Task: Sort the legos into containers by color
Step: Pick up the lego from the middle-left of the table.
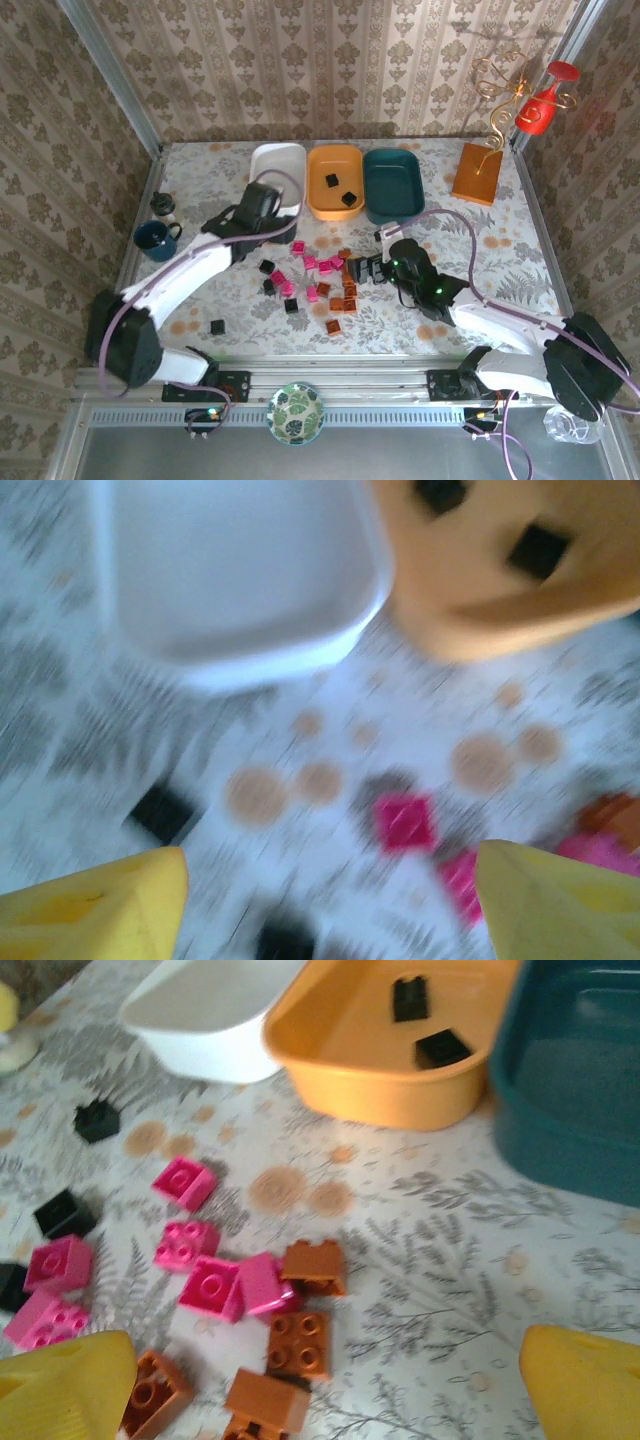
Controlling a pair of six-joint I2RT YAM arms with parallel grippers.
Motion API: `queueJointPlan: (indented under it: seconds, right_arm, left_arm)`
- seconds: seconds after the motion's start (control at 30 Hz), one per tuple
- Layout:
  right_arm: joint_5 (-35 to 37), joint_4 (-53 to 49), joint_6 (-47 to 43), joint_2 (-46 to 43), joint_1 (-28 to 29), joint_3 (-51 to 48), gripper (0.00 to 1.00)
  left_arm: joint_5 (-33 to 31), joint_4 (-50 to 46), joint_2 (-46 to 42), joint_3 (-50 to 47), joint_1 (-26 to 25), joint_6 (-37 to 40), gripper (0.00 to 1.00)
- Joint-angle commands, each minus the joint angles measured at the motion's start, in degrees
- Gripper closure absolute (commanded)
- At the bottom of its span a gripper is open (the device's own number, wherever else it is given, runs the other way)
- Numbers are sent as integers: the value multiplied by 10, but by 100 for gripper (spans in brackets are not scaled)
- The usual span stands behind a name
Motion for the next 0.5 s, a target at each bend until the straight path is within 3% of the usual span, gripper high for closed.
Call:
queueJointPlan:
  seconds: [0.0,0.23,0.47]
  right_arm:
    - [1,48,-24,13,15,-10,0]
    - [18,45,-20,9,22,-19,0]
    - [38,30,-16,-9,21,-22,0]
  left_arm:
    - [-5,-99,-63,-83,22,-76,23]
    - [3,-213,-178,-187,28,-213,22]
    - [-60,-278,-171,-209,30,-268,21]
